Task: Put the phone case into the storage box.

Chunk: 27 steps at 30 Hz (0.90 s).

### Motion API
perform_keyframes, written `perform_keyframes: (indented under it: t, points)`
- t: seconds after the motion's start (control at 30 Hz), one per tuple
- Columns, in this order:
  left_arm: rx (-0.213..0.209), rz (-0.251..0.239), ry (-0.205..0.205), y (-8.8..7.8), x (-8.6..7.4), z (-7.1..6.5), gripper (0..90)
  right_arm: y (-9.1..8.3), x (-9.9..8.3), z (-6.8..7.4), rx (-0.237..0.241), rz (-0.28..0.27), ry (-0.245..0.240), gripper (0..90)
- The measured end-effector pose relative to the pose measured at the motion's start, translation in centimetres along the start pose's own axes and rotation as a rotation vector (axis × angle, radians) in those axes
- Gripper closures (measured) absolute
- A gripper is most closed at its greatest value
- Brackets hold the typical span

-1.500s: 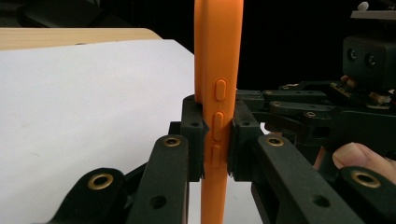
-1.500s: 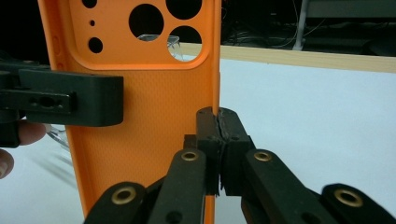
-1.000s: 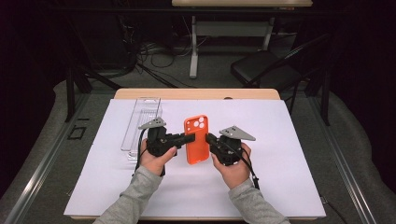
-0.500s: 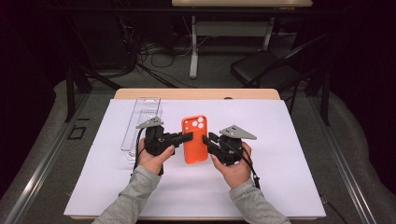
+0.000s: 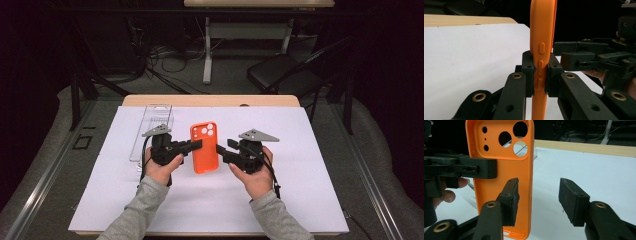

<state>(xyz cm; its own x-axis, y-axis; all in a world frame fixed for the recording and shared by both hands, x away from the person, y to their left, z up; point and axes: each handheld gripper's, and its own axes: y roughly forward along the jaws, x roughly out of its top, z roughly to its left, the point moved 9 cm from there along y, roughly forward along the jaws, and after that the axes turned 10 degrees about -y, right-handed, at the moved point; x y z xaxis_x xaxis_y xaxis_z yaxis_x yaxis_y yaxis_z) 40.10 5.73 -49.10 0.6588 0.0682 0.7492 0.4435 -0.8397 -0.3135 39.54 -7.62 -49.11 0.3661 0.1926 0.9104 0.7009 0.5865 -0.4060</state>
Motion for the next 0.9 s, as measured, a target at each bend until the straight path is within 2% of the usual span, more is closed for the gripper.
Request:
perform_keyframes:
  t: [0.13,0.33,0.47,0.57,0.8,0.9]
  points:
    - [0.005,-0.003,-0.002,-0.2,0.1,0.3,81.2,-0.2,0.3,-0.1,0.008,-0.019,-0.02,48.5]
    - [0.009,-0.012,-0.003,-0.6,0.4,0.6,81.2,0.0,0.0,0.0,0.084,0.008,0.002,48.5]
    - [0.007,-0.015,-0.002,-1.0,0.6,0.8,81.2,-0.1,0.0,0.3,0.12,0.01,-0.018,53.1]
    - [0.007,-0.016,-0.001,-1.3,0.7,0.9,81.2,-0.1,-0.1,0.3,0.132,0.009,-0.05,54.9]
    - [0.0,-0.029,0.002,-1.9,1.2,0.8,81.2,-0.4,0.0,0.4,0.17,0.0,-0.044,57.7]
    - [-0.005,-0.027,0.005,-2.2,1.2,0.8,81.2,-0.5,0.0,0.5,0.203,0.003,-0.025,57.5]
